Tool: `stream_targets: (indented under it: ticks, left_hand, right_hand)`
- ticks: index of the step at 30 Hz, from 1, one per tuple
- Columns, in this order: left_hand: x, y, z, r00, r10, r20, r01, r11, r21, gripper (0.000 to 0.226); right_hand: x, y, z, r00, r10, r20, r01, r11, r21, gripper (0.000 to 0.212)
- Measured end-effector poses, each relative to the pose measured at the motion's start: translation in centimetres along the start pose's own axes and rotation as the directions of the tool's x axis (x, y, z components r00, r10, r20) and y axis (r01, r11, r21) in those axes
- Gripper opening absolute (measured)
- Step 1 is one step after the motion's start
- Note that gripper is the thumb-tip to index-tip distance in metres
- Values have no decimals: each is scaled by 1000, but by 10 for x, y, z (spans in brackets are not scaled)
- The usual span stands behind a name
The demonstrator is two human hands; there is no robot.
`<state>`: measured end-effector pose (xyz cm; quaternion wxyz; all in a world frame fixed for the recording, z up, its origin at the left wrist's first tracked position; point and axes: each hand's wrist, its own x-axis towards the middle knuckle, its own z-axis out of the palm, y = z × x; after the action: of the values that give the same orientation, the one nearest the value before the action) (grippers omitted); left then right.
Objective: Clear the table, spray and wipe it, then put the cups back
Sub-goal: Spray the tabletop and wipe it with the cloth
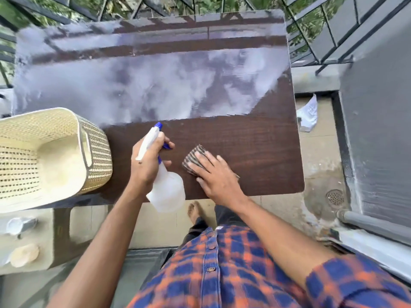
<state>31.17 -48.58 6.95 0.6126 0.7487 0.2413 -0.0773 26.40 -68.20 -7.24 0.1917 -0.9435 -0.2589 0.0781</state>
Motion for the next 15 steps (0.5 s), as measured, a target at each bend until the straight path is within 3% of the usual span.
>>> stream_targets:
  ticks: [2, 4, 7, 9, 11, 12, 13, 15]
  left_hand:
    - [5, 4, 1, 1000, 4, -8, -4, 1000, -8, 28]
    - [10, 7, 0, 1000, 0, -17, -1, 1000, -20, 27]
    - [15, 10, 0, 1000, -3, -16, 3, 999, -41, 26]
    - [16, 13, -1, 999, -3, -32, 1, 999, -52, 26]
    - [16, 14, -2, 998, -8, -59, 5, 998, -60, 26]
    - [16, 15, -3, 997, -13, -70, 8, 998, -65, 26]
    - [16, 15, -4, 997, -17, -75, 12, 997, -71, 26]
    - [16, 14, -7, 997, -31, -74, 25, 997, -79, 26]
  right_hand:
    - [-25, 35, -11, 994, 95, -61, -96, 995, -19, 55]
    - [-42, 85, -27, 942, 306, -139, -311, 950, -15, 57]
    - [-29, 150, -56, 738, 621, -263, -624, 777, 83, 56]
    - [5, 166, -67, 604, 739, -299, -739, 659, 136, 56]
    - [48, 157, -71, 521, 803, -290, -796, 579, 175, 58]
    - [69, 145, -69, 521, 810, -271, -800, 574, 175, 60]
    - [87, 127, -66, 566, 786, -251, -779, 609, 152, 61]
    - [113, 82, -52, 738, 644, -204, -641, 762, 87, 62]
